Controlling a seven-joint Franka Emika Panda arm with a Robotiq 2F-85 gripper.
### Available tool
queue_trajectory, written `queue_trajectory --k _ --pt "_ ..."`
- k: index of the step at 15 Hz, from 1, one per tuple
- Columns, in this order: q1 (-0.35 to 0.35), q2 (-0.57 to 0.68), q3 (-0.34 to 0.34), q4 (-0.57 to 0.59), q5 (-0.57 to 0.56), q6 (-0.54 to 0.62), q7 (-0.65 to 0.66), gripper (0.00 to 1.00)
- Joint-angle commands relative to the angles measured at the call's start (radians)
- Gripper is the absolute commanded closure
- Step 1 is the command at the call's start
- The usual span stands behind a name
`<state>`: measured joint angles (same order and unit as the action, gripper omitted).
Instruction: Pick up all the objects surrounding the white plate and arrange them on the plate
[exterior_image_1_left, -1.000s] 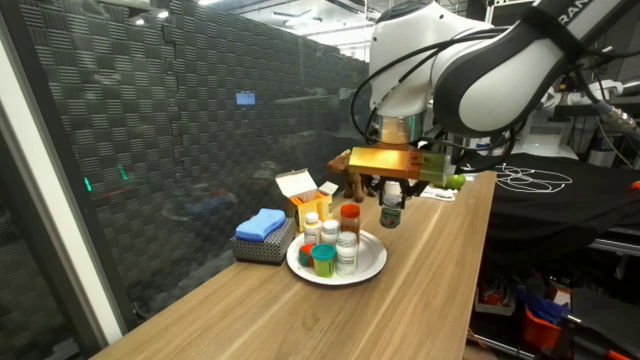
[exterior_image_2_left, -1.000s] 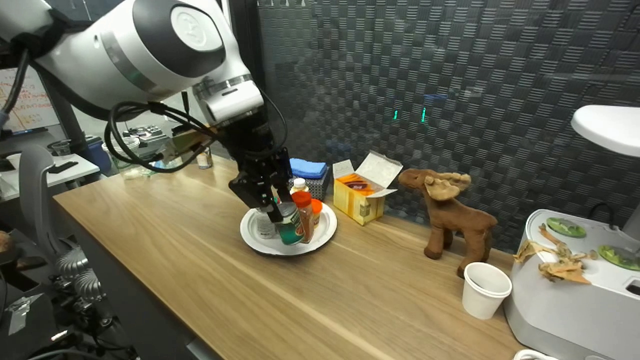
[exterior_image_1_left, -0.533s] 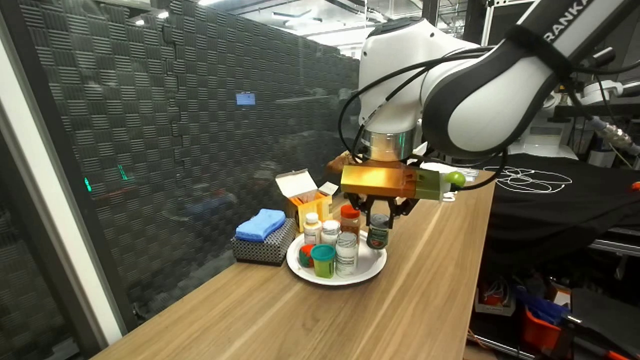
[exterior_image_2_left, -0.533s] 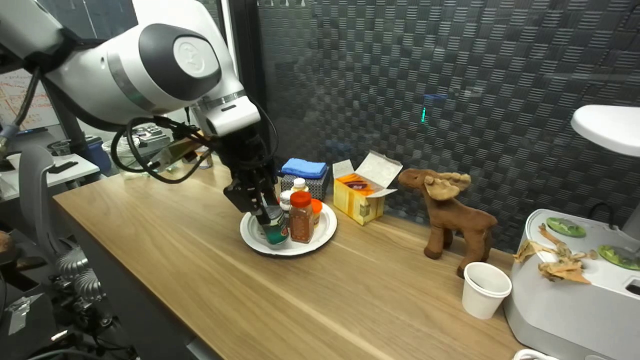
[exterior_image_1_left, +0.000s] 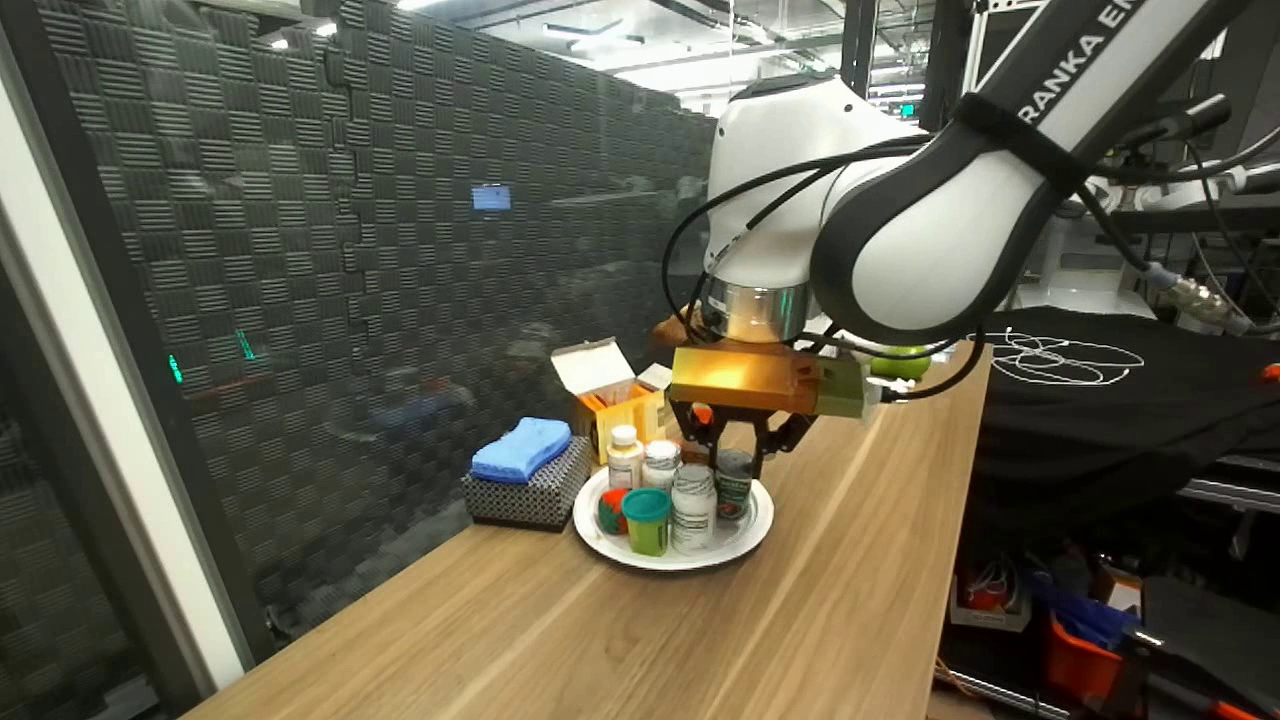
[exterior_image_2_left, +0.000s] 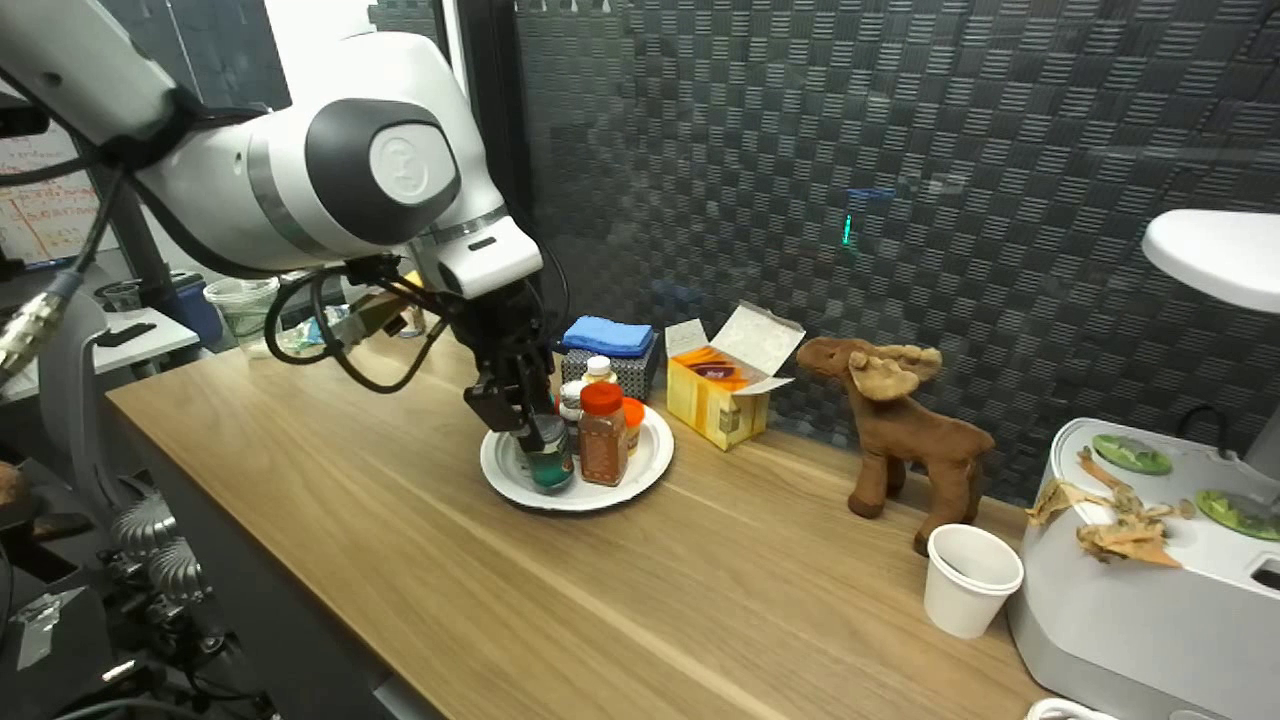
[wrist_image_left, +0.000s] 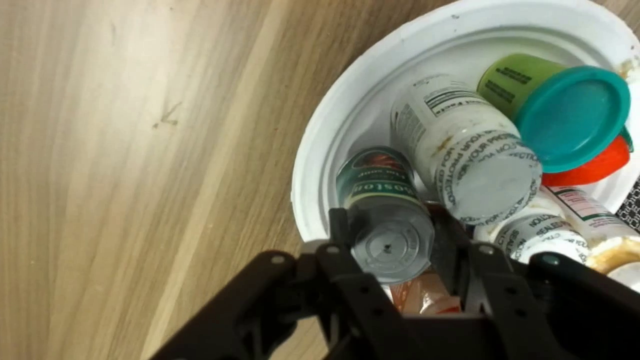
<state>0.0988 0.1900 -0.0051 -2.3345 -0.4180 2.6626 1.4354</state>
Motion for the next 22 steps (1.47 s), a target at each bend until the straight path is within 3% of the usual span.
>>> queue_trajectory --k 1,6,7,12,17,22 --pt "0.014 0.022 -0.008 0.038 0.044 0.006 -0.061 0.82" --pt "0.017 0.046 -0.011 0.056 0.064 0.008 -0.092 0.82" --pt "0.019 0.049 -0.012 0.057 0.068 0.007 -0.096 0.38" --pt "0.024 0.043 -0.025 0.050 0.075 0.010 -0.096 0.04" --pt "0.029 0.011 -0.042 0.035 0.053 0.005 -0.074 0.00" --pt "0.041 -0.069 -0.055 0.049 0.015 -0.085 -0.060 0.00"
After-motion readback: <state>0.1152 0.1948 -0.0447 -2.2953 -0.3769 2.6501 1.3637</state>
